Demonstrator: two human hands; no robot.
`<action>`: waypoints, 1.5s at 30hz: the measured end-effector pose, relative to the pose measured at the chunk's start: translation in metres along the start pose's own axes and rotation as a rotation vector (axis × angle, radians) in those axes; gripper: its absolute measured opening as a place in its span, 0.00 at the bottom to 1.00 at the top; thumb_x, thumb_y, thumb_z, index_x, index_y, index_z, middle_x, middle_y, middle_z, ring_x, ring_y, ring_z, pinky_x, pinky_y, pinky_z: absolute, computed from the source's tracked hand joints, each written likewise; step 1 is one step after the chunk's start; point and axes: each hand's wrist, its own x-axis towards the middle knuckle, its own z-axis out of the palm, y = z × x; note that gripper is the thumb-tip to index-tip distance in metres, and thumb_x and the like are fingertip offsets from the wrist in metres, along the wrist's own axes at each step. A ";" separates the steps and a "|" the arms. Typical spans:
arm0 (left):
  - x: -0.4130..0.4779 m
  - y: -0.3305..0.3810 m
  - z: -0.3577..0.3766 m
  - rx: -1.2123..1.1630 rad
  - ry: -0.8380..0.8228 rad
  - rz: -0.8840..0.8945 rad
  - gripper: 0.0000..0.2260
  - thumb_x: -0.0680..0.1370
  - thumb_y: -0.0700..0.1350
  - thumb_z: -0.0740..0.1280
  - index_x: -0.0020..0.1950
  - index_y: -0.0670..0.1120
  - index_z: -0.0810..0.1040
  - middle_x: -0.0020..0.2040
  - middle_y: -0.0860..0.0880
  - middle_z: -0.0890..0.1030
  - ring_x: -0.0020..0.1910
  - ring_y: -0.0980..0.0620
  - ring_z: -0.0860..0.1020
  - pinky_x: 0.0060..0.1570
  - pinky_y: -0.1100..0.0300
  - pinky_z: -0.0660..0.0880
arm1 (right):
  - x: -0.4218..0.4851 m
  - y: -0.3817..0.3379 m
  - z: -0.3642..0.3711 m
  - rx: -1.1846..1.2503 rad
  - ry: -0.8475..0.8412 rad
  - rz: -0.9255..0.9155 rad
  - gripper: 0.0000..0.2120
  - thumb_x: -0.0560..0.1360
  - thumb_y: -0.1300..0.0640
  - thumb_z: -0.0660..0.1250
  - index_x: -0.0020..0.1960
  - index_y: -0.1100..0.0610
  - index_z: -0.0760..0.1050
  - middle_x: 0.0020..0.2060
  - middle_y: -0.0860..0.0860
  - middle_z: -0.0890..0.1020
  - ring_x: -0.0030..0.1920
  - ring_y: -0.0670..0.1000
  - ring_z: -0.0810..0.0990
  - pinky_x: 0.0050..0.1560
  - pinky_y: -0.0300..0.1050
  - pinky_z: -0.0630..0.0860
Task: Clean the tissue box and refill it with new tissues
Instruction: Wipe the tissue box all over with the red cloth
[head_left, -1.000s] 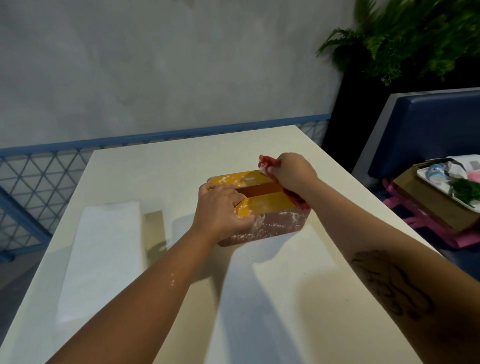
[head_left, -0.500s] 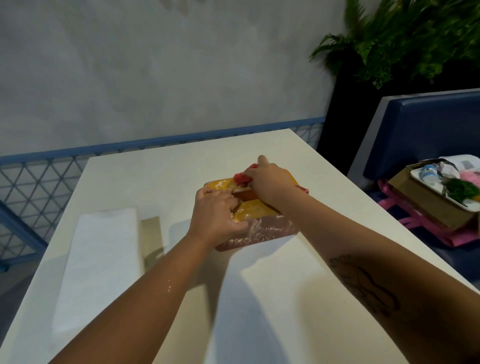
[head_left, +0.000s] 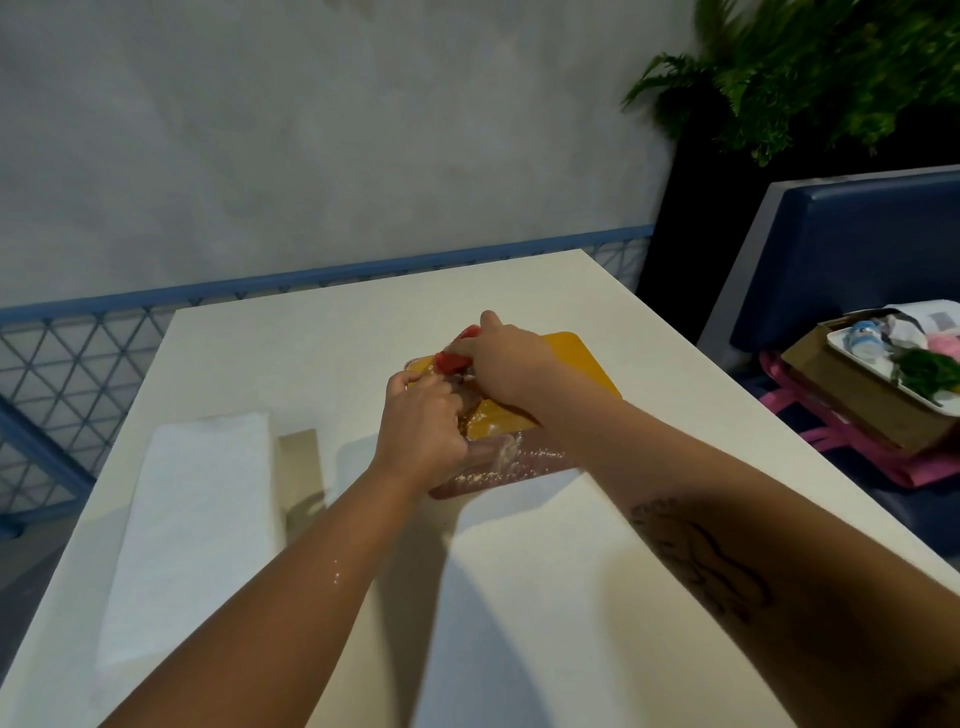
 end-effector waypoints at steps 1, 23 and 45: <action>0.000 0.001 -0.001 0.008 -0.007 0.004 0.33 0.63 0.73 0.51 0.48 0.52 0.82 0.48 0.56 0.82 0.55 0.55 0.75 0.60 0.56 0.54 | -0.004 0.006 -0.003 -0.031 -0.010 -0.032 0.21 0.79 0.51 0.61 0.71 0.45 0.66 0.63 0.55 0.69 0.57 0.58 0.76 0.58 0.49 0.75; -0.003 0.004 0.000 0.062 0.059 0.012 0.31 0.66 0.71 0.53 0.49 0.50 0.83 0.47 0.55 0.84 0.55 0.51 0.75 0.60 0.55 0.53 | -0.007 0.038 -0.004 -0.142 0.007 -0.054 0.21 0.77 0.43 0.60 0.70 0.39 0.64 0.63 0.54 0.71 0.65 0.58 0.68 0.65 0.55 0.66; -0.004 0.007 0.001 0.041 0.131 0.010 0.28 0.65 0.69 0.57 0.47 0.50 0.84 0.44 0.56 0.83 0.53 0.51 0.75 0.56 0.57 0.55 | -0.005 0.047 -0.008 -0.035 -0.045 -0.143 0.21 0.77 0.48 0.63 0.70 0.44 0.67 0.61 0.55 0.69 0.62 0.58 0.70 0.61 0.51 0.72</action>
